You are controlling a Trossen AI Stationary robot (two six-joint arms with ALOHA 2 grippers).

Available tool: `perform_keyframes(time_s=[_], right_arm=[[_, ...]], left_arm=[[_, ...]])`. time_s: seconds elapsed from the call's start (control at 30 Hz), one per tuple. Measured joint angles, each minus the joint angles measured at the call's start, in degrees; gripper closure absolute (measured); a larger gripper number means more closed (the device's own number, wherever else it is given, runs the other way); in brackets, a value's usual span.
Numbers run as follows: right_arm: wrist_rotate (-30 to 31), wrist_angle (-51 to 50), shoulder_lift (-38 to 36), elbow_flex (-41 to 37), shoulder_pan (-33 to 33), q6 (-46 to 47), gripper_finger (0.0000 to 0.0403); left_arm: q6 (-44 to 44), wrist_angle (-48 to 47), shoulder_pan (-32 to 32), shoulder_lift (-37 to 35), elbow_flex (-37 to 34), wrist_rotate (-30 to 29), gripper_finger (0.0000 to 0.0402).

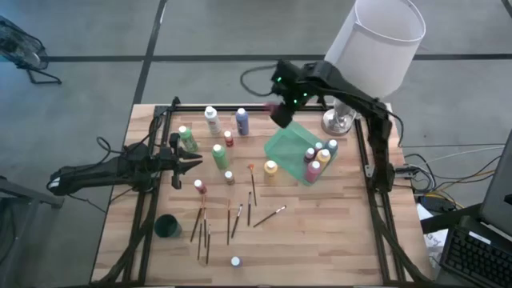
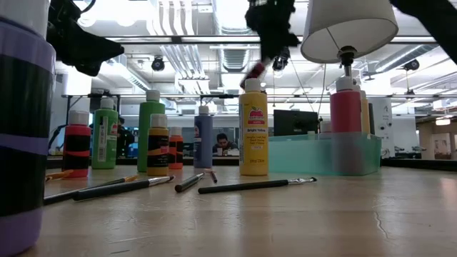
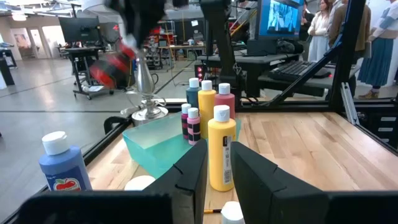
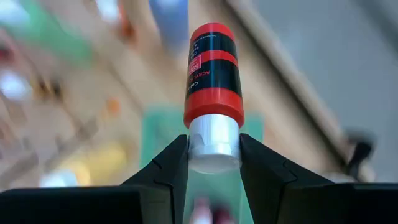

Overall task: Pick & Place Paint Supplies
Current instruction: Put the small red paint bottle into the green bin

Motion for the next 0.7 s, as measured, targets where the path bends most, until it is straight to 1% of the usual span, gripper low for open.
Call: perform_keyframes(time_s=[0.07, 0.13, 0.17, 0.23, 0.3, 0.4, 0.53, 0.7], right_arm=[[-2.7, 0.1, 1.9, -0.8, 0.1, -0.2, 0.0293], [-7.7, 0.3, 2.3, -1.6, 0.6, -0.3, 0.0293], [-9.0, 0.0, 2.8, -1.6, 1.1, -0.3, 0.0293], [-8.8, 0.2, 3.3, -1.5, 2.0, -0.5, 0.0293], [-9.6, 0.1, 2.9, -3.9, 2.6, 0.3, 0.0293], [-8.9, 0.5, 2.2, -6.3, 3.5, 1.2, 0.0293], [-8.8, 0.1, -1.3, -12.0, 4.6, 4.8, 0.0293], [-8.7, 0.1, -6.0, -22.4, 5.8, 10.1, 0.0293]], left_arm=[[0.0, 0.0, 0.0, 0.0, 0.0, 0.0, 0.0326], [0.0, 0.0, 0.0, 0.0, 0.0, 0.0, 0.0326], [0.0, 0.0, 0.0, 0.0, 0.0, 0.0, 0.0326], [0.0, 0.0, 0.0, 0.0, 0.0, 0.0, 0.0326], [0.0, 0.0, 0.0, 0.1, 0.0, 0.0, 0.0326], [0.0, -0.1, 0.0, 0.1, 0.0, 0.0, 0.0326], [0.0, -0.1, 0.0, 0.1, 0.0, 0.0, 0.0326], [0.0, 0.0, 0.0, 0.1, 0.0, 0.0, 0.0326]])
